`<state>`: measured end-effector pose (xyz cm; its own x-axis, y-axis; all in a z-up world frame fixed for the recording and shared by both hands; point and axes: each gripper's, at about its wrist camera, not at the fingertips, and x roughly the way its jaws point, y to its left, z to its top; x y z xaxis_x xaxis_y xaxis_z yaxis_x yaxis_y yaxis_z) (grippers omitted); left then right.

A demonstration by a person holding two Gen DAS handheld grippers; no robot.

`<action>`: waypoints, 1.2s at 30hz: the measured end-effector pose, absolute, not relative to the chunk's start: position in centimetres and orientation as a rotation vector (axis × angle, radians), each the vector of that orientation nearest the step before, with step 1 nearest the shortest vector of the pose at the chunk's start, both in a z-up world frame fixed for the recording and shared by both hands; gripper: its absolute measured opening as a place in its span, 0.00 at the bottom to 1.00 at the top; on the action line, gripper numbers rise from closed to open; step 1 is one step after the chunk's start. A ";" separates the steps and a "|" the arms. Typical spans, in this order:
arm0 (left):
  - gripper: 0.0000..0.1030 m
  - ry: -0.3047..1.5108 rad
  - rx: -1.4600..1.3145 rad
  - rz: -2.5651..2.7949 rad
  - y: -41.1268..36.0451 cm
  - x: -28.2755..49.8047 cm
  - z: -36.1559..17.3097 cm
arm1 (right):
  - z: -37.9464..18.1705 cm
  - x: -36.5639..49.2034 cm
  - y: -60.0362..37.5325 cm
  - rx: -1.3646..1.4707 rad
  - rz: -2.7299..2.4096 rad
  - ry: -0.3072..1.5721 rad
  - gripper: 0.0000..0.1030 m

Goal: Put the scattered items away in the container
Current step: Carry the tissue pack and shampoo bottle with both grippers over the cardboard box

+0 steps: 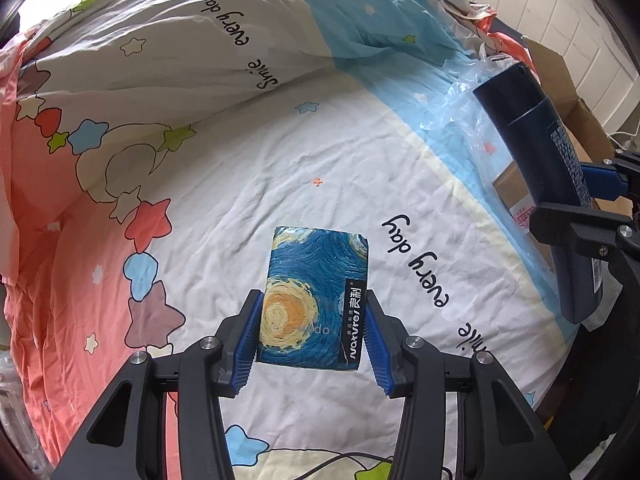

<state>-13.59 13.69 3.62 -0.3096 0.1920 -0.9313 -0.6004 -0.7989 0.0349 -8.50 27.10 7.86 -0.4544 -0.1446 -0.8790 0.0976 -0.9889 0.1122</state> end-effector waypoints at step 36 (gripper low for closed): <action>0.47 0.595 -1.230 2.088 25.5 -10.3 11.2 | 13.3 -3.9 36.8 1.517 -2.752 -0.167 0.37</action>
